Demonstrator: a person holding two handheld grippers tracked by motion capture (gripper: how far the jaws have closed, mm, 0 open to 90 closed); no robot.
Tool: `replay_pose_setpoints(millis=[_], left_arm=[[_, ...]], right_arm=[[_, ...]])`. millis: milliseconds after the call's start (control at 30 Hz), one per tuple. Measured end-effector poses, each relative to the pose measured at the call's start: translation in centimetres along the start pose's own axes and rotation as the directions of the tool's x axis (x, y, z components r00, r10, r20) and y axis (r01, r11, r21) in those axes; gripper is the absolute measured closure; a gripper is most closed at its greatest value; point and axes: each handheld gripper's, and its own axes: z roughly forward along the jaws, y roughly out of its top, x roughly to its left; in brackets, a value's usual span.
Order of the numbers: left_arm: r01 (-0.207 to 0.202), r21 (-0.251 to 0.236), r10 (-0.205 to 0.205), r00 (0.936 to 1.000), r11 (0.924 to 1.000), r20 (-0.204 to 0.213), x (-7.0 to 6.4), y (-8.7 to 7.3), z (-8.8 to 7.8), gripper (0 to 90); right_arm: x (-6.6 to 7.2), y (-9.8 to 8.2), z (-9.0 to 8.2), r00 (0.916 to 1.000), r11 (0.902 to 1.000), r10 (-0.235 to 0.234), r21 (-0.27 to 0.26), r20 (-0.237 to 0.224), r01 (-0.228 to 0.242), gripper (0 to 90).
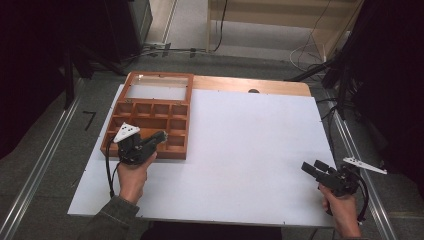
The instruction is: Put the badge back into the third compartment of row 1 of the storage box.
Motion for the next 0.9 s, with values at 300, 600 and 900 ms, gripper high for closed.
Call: replay_pose_setpoints(millis=[300, 600, 900], left_arm=[[0.023, -0.005, -0.023, 0.9997, 0.9997, -0.011, 0.8, 0.8, 0.6, 87.6], [0.019, -0.002, -0.019, 0.9991, 0.9998, -0.038, 1.3, 1.3, 1.5, 87.6], [0.023, 0.003, -0.023, 0.9978, 0.9997, -0.063, 1.9, 1.6, 2.4, 87.6]], right_arm=[[0.0, 0.0, 0.0, 1.0, 1.0, 0.0, 0.0, -0.001, 0.0, 17.4], [0.0, 0.0, 0.0, 1.0, 1.0, 0.001, 0.0, -0.001, -0.001, 17.5], [0.0, 0.0, 0.0, 1.0, 1.0, 0.001, -0.001, -0.001, -0.001, 17.5]])
